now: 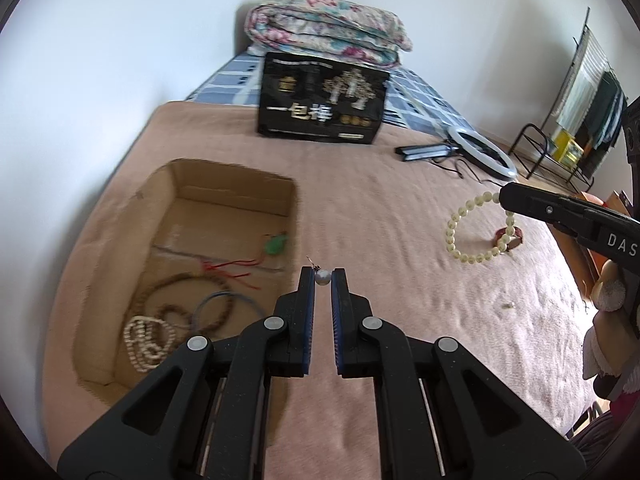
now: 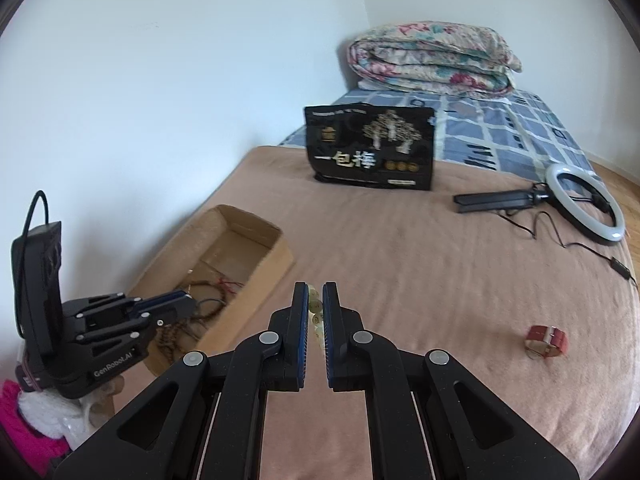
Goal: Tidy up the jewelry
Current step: 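Lift the pearl and cream bracelet and carry both over the cardboard box, then open both grippers to drop the pearl and bracelet into the box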
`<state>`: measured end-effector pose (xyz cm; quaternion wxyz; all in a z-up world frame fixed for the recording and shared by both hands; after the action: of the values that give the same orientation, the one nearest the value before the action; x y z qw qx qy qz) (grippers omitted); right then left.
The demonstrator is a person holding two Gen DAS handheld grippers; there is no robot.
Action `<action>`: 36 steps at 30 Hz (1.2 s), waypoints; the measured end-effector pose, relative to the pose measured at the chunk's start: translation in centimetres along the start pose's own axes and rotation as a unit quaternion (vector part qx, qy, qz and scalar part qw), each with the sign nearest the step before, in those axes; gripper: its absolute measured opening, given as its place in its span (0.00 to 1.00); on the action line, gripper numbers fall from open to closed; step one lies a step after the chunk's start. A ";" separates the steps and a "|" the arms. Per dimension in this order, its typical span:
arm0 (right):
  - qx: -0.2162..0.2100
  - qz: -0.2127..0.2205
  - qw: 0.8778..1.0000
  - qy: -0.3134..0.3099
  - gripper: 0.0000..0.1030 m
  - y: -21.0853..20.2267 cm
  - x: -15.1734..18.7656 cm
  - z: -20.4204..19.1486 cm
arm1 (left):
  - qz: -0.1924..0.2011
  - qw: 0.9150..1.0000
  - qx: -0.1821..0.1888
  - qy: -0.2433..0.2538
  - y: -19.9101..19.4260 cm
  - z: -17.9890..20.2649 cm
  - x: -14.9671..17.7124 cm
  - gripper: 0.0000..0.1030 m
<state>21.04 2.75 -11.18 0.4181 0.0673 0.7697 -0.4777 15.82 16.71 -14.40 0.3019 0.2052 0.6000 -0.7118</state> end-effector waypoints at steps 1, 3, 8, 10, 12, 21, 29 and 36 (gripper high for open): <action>-0.005 0.001 1.000 -0.003 0.05 0.3 -0.1 -0.8 | 0.001 1.000 -0.004 -0.005 -0.3 -0.8 0.1 0.06; -0.014 0.002 1.000 -0.010 0.05 0.8 -0.4 -2.4 | 0.004 1.000 -0.011 -0.014 -0.7 -2.0 0.2 0.06; -0.037 -0.002 0.999 -0.024 0.05 2.3 -0.3 -5.8 | 0.009 0.999 -0.031 -0.033 -1.7 -5.2 0.5 0.06; -0.046 -0.007 0.998 -0.029 0.05 2.9 0.0 -7.1 | 0.008 0.998 -0.037 -0.041 -1.9 -6.3 0.7 0.06; -0.054 -0.012 0.998 -0.033 0.05 3.6 0.4 -8.3 | 0.006 0.998 -0.044 -0.050 -2.0 -7.5 0.9 0.06; -0.082 -0.036 0.995 -0.045 0.05 6.2 1.9 -12.4 | 0.001 0.994 -0.064 -0.084 -2.2 -11.6 1.6 0.06; -0.097 -0.064 0.991 -0.060 0.05 8.0 4.0 -14.5 | -0.013 0.992 -0.068 -0.109 -1.5 -13.5 2.0 0.06; -0.100 -0.076 0.989 -0.075 0.06 8.6 5.3 -15.1 | -0.019 0.991 -0.069 -0.117 -1.2 -13.6 2.1 0.06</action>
<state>13.20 17.76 -17.84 0.4418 -0.0698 0.7830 -0.4322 12.57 29.79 -17.58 0.3693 0.0879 0.6122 -0.6936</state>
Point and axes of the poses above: each gripper's, at about its wrist camera, not at the fingertips, and y roughly the way its jaws point, z to its right, x to its underside, the point moved 8 cm from there along y, roughly the way its jaws point
